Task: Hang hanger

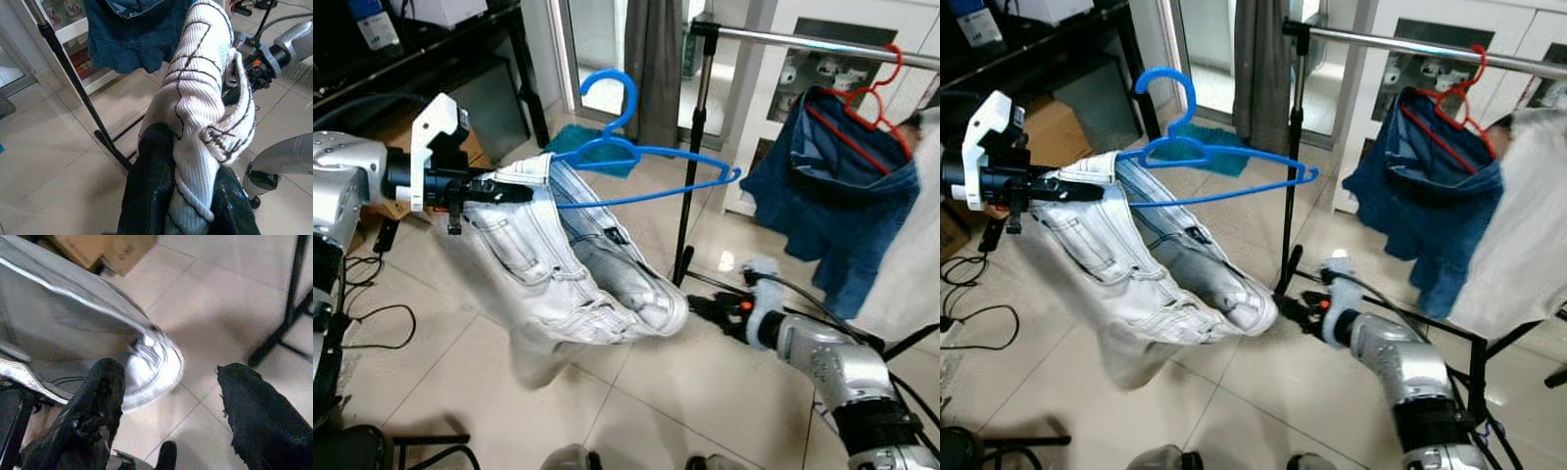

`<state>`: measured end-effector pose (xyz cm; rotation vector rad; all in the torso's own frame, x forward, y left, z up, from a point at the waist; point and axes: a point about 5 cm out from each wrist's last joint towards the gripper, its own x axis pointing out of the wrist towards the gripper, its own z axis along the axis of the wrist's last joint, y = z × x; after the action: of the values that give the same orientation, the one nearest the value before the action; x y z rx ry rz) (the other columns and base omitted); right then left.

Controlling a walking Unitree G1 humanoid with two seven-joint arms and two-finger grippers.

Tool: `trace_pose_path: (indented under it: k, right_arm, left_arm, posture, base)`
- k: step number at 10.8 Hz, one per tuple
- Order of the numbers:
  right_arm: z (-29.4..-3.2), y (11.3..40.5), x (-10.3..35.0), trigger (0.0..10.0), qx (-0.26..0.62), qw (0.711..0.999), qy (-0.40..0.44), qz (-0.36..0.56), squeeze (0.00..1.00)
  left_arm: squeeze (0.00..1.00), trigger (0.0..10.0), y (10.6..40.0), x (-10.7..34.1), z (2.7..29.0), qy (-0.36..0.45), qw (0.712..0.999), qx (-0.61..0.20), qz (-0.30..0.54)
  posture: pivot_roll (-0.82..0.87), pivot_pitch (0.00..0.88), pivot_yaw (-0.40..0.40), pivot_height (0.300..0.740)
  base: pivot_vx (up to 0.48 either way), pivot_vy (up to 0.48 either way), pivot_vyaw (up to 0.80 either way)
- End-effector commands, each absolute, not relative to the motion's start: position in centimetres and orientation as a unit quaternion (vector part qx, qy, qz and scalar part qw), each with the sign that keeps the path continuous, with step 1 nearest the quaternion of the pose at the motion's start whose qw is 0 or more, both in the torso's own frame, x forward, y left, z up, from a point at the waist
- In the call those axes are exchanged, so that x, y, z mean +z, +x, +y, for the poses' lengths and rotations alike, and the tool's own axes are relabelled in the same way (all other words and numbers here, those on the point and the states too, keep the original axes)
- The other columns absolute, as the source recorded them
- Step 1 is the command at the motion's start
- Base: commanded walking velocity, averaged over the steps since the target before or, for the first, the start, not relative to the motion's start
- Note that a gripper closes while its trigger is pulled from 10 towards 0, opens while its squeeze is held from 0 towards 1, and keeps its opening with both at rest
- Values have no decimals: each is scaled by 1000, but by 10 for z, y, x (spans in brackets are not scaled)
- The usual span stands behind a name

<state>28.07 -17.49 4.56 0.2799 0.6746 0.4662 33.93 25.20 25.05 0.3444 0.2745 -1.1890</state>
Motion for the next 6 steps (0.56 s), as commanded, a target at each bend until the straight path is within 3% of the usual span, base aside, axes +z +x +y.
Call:
trace_pose_path:
  k: [1,4,6]
  right_arm:
    - [-176,281,42,10000,207,906,145,340,0]
    - [-170,277,23,10000,154,876,237,390,0]
    - [-165,275,13,10000,152,873,216,410,0]
  left_arm:
    - [0,0,339,267,251,168,807,-558,95]
    - [0,0,335,272,246,140,791,-589,86]
    - [0,0,332,273,245,126,780,-606,89]
  posture:
    - [9,90,73,740]
    - [10,96,76,740]
    - [12,99,78,740]
  base:
    - [0,0,0]
    - [0,0,0]
    - [0,0,0]
